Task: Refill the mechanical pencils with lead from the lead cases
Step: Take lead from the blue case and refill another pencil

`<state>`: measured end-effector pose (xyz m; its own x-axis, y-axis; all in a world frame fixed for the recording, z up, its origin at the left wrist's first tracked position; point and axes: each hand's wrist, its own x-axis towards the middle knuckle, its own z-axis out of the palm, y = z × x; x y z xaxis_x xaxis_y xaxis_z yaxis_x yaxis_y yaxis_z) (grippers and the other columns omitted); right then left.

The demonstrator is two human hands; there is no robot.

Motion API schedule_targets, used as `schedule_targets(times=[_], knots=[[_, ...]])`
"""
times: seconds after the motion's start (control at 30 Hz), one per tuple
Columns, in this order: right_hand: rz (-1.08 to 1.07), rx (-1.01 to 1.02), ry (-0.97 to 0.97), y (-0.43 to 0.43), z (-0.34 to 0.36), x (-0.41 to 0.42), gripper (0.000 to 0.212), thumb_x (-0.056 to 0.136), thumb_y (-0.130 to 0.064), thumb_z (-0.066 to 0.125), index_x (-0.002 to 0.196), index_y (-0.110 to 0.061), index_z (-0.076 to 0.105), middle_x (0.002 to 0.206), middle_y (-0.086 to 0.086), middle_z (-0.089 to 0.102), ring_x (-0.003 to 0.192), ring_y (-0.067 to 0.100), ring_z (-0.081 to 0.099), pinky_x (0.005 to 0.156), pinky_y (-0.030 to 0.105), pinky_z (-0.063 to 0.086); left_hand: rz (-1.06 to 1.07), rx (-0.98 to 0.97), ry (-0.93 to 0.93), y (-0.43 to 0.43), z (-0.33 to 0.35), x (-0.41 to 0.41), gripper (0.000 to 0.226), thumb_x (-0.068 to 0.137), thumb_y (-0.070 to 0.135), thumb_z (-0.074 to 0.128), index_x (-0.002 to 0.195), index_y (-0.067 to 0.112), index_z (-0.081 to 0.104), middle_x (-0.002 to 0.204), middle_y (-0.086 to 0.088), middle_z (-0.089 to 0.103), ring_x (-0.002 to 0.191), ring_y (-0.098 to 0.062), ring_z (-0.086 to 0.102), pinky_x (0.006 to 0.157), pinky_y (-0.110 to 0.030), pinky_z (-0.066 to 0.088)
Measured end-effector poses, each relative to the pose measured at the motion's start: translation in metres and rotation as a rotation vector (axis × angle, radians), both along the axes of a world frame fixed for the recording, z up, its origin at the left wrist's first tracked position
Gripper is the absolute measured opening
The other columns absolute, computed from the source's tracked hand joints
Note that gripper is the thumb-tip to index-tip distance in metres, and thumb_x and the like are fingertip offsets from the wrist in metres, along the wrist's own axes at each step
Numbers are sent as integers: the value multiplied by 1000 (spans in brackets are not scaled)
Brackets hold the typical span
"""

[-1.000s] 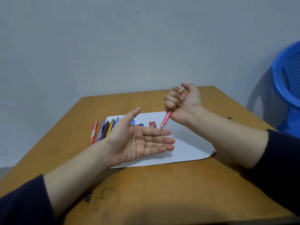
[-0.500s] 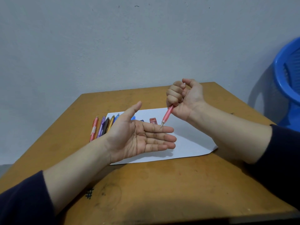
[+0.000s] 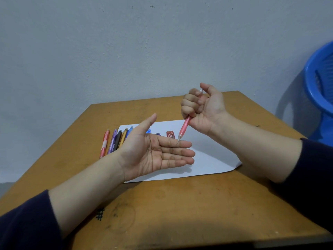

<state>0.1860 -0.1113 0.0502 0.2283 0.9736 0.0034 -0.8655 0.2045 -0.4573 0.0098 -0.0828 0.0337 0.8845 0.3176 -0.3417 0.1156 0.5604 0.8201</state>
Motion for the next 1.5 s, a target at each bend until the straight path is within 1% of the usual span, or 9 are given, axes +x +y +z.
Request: schedule_targets(times=[0.27, 0.47, 0.6, 0.67, 0.73, 0.83, 1.0, 1.23, 1.5], knots=[[21, -45, -277, 4, 5, -13, 43, 101, -42, 30, 73, -12, 43, 48, -1, 29, 42, 12, 30, 44, 22, 31, 229, 225, 0, 3, -8, 5, 34, 77, 19, 64, 103, -3, 68, 83, -13, 71, 72, -18, 70, 66, -21, 58], [206, -235, -887, -4, 21, -7, 22, 99, -13, 41, 114, -10, 57, 81, 7, 63, 75, 20, 59, 73, 28, 49, 359, 376, -46, 7, -9, 6, 22, 80, 16, 66, 94, 1, 71, 82, -12, 72, 70, -14, 69, 63, -18, 57], [174, -249, -971, -5, 30, 6, 22, 96, -2, 45, 111, -6, 60, 77, 6, 61, 75, 19, 63, 81, 29, 53, 394, 784, -18, 11, -15, 4, 20, 78, 23, 70, 89, 7, 75, 81, -11, 74, 77, -20, 71, 73, -25, 56], [97, -299, -1033, -5, 33, 16, 20, 93, -1, 51, 111, -4, 61, 78, 8, 62, 73, 18, 64, 74, 29, 57, 413, 1109, 38, 15, -19, 3, 15, 85, 22, 69, 96, 15, 75, 86, 3, 75, 85, -8, 70, 79, -19, 53], [-5, -390, -1165, -5, 34, 28, 21, 90, 0, 57, 111, 0, 62, 77, 10, 64, 69, 17, 63, 65, 27, 58, 371, 1449, 138, 20, -23, 2, 22, 88, 27, 66, 109, 22, 72, 104, 16, 70, 99, 5, 62, 87, -10, 45], [-105, -543, -1404, -5, 26, 42, 24, 85, -1, 65, 108, 5, 63, 71, 12, 63, 58, 17, 60, 53, 25, 56, 210, 1651, 303, 31, -30, 1, 45, 92, 40, 56, 135, 26, 52, 138, 15, 50, 129, 3, 39, 106, -17, 30], [-230, -757, -1695, 7, 4, 59, 26, 82, -2, 69, 106, 5, 63, 77, 16, 62, 62, 25, 58, 66, 34, 56, -32, 1692, 508, 39, -39, 3, 70, 92, 58, 39, 152, 29, 16, 159, 14, 9, 145, 0, 2, 120, -31, 9], [-322, -920, -1908, 19, -10, 80, 29, 83, -12, 68, 108, 3, 64, 102, 19, 68, 81, 27, 65, 87, 43, 55, -228, 1772, 588, 36, -36, 3, 68, 94, 60, 27, 152, 33, 6, 160, 12, 0, 146, -4, -1, 111, -20, 1], [-306, -1025, -2063, 20, -17, 80, 25, 80, -15, 68, 100, -1, 68, 80, 9, 60, 66, 21, 51, 57, 26, 40, -263, 1758, 613, 37, -35, 4, 69, 92, 62, 25, 152, 33, 7, 160, 12, 2, 146, -6, 3, 114, -24, 6]])
